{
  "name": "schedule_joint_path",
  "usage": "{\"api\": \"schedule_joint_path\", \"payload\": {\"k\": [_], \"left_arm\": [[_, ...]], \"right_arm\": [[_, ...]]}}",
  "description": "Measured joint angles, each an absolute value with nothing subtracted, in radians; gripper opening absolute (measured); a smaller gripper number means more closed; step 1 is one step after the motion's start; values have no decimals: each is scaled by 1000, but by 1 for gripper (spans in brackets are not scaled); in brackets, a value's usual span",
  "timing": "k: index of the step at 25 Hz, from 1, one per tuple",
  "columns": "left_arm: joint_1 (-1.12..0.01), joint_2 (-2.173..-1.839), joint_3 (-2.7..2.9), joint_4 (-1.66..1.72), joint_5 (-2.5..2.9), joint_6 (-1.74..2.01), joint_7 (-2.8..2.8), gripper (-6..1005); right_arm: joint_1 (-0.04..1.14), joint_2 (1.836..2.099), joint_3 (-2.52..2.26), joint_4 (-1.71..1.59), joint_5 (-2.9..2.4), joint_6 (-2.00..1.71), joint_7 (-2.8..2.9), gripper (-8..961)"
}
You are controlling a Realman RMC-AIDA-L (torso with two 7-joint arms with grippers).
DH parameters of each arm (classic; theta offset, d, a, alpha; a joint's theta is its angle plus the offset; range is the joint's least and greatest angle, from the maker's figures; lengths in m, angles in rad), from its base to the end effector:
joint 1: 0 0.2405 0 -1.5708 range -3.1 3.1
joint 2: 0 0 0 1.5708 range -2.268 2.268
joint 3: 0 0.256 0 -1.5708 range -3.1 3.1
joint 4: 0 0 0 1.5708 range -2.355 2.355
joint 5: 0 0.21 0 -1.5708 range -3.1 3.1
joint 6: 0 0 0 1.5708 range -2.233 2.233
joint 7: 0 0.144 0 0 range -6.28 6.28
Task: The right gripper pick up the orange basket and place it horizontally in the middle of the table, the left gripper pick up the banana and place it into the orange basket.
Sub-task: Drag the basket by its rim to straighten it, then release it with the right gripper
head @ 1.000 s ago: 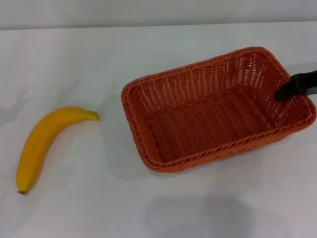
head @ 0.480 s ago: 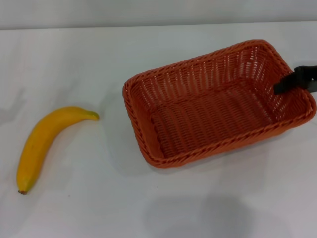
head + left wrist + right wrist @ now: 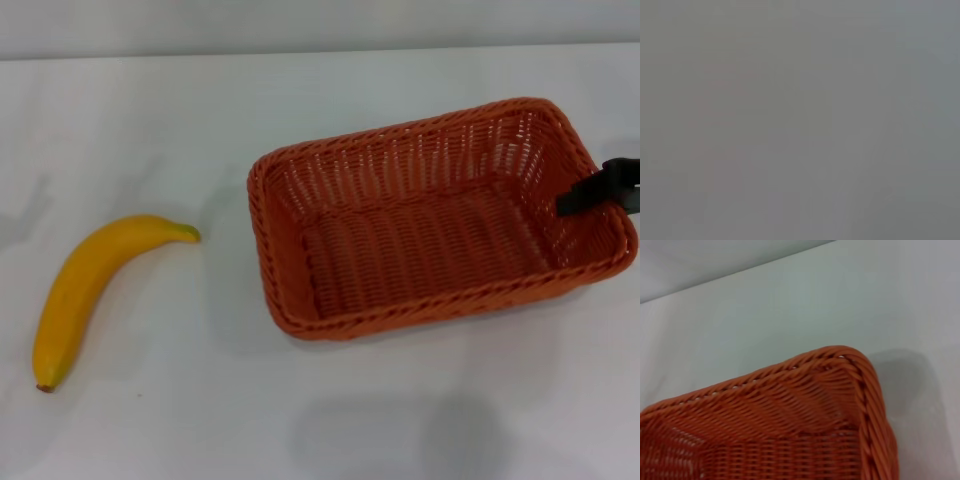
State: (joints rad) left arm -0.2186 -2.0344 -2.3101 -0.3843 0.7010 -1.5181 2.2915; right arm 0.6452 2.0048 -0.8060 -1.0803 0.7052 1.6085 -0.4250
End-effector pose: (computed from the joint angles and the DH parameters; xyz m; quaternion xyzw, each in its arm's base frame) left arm -0.3448 0.2795 0.1035 -0.6322 -0.2026 -0.5030 0.5534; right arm 0.2381 0.3764 0.0716 -0.7740 0.6110 0.0449 0.1598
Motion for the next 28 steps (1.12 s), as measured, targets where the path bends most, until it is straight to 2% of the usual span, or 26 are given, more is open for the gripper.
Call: {"api": "schedule_joint_path", "payload": {"k": [3, 9, 14, 19, 25, 28], "left_arm": [[-219, -2035, -2310, -384, 701, -1519, 2292, 888], [-215, -2041, -2309, -401, 701, -1522, 2290, 888], [-203, -2051, -2310, -418, 701, -1524, 2281, 888], [-198, -2051, -2311, -419, 701, -1531, 2277, 888], [-192, -2051, -2311, -420, 701, -1531, 2283, 888], [-184, -2052, -2311, -420, 701, -1532, 2281, 887]], "right_arm": [[631, 2001, -800, -1073, 737, 1619, -444, 291], [628, 1973, -794, -1014, 754, 1594, -507, 291], [636, 1962, -794, -994, 752, 1583, -533, 409], [641, 1953, -802, -998, 747, 1587, -534, 627], [639, 1930, -794, -1013, 761, 1625, -552, 801], [637, 1926, -789, -1042, 779, 1636, -569, 801]]}}
